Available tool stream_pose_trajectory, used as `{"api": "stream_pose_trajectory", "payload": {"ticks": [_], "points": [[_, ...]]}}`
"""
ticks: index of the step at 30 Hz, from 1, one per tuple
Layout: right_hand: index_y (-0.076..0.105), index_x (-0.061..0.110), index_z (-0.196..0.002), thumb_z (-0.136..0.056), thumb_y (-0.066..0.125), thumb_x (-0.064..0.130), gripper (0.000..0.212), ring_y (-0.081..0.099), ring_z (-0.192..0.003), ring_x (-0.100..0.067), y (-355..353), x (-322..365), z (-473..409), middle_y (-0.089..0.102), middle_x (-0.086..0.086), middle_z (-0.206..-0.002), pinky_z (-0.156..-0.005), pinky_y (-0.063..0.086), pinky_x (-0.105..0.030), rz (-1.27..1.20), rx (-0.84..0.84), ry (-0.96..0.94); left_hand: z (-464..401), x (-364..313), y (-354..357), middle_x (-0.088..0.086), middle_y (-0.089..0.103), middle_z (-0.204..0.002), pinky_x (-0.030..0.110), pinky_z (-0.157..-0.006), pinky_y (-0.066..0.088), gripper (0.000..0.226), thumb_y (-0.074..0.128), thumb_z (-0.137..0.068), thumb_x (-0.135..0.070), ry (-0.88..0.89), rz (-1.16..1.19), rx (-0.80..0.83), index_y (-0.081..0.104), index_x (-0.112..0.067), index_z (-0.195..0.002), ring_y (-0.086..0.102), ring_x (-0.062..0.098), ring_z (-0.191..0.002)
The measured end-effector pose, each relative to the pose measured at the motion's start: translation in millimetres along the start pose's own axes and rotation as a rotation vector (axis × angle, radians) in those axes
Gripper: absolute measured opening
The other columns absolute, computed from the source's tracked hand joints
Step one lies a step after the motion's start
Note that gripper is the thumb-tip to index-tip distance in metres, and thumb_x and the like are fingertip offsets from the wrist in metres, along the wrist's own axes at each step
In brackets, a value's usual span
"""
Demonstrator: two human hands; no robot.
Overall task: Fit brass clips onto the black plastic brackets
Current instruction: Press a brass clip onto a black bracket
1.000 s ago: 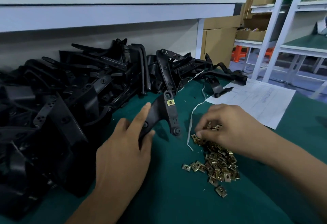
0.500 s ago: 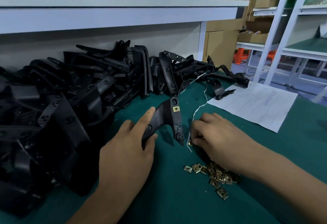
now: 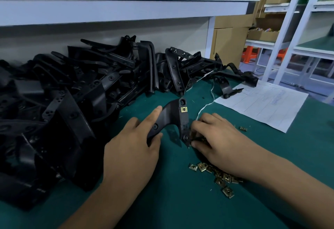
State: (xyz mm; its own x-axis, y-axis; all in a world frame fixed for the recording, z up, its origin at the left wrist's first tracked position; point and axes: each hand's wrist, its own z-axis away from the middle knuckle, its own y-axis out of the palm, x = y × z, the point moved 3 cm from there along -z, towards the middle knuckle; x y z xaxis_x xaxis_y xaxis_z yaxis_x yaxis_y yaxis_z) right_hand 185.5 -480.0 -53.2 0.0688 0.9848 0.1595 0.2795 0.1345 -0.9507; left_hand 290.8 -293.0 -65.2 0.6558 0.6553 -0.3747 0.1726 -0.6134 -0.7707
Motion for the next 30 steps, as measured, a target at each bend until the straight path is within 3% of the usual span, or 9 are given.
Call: {"api": "stream_pose_trajectory", "payload": {"ticks": [8, 13, 20, 24, 27, 30], "points": [[0.049, 0.039, -0.094, -0.099, 0.064, 0.035, 0.017, 0.037, -0.094, -0.007, 1.5, -0.6, -1.7, 0.049, 0.016, -0.096, -0.081, 0.031, -0.026, -0.049, 0.031, -0.032, 0.1, 2.6, 0.5, -0.014, 0.051, -0.088, 0.035, -0.062, 0.056, 0.064, 0.065, -0.093, -0.048, -0.044, 0.045, -0.014, 0.036, -0.06, -0.15, 0.055, 0.006, -0.07], [0.068, 0.034, -0.097, -0.095, 0.073, 0.029, 0.007, 0.046, -0.1, -0.004, -1.5, -7.0, -3.3, 0.056, 0.017, -0.097, -0.087, 0.042, -0.024, -0.145, -0.001, -0.036, -1.0, 6.2, 1.2, -0.015, 0.054, -0.09, 0.035, -0.067, 0.057, 0.064, 0.066, -0.093, -0.047, -0.081, 0.109, -0.014, 0.038, -0.062, -0.148, 0.056, 0.004, -0.073], [0.055, 0.036, -0.093, -0.09, 0.077, 0.023, 0.026, 0.057, -0.09, -0.001, 0.1, -4.9, -4.4, 0.057, 0.024, -0.092, -0.075, 0.05, -0.028, -0.224, -0.024, -0.011, -1.5, 10.6, 4.0, -0.018, 0.057, -0.094, 0.034, -0.072, 0.056, 0.064, 0.069, -0.091, -0.047, -0.096, 0.131, -0.015, 0.041, -0.061, -0.146, 0.06, 0.005, -0.081], [0.048, 0.038, -0.095, -0.091, 0.075, 0.016, 0.035, 0.06, -0.091, 0.0, 0.6, -5.6, -3.4, 0.061, 0.021, -0.091, -0.077, 0.052, -0.029, -0.258, -0.031, 0.03, -2.9, 13.2, 5.6, -0.02, 0.057, -0.093, 0.029, -0.071, 0.055, 0.066, 0.07, -0.089, -0.049, -0.097, 0.14, -0.011, 0.039, -0.064, -0.145, 0.059, 0.002, -0.08], [0.055, 0.033, -0.091, -0.094, 0.074, 0.011, 0.029, 0.069, -0.093, -0.004, -6.9, -8.7, -2.5, 0.068, 0.01, -0.092, -0.085, 0.056, -0.036, -0.504, -0.086, 0.107, -2.4, 14.5, 6.3, -0.02, 0.058, -0.092, 0.032, -0.071, 0.056, 0.066, 0.07, -0.089, -0.051, -0.094, 0.157, 0.0, 0.038, -0.065, -0.145, 0.058, 0.0, -0.078], [0.06, 0.017, -0.094, -0.093, 0.074, 0.004, 0.019, 0.077, -0.092, -0.018, -15.8, -7.7, -1.7, 0.068, -0.018, -0.091, -0.086, 0.06, -0.046, -0.917, -0.126, 0.164, -2.2, 13.7, 6.7, -0.021, 0.058, -0.092, 0.032, -0.07, 0.057, 0.066, 0.07, -0.089, -0.051, -0.085, 0.183, 0.009, 0.037, -0.067, -0.144, 0.058, 0.001, -0.076]]}}
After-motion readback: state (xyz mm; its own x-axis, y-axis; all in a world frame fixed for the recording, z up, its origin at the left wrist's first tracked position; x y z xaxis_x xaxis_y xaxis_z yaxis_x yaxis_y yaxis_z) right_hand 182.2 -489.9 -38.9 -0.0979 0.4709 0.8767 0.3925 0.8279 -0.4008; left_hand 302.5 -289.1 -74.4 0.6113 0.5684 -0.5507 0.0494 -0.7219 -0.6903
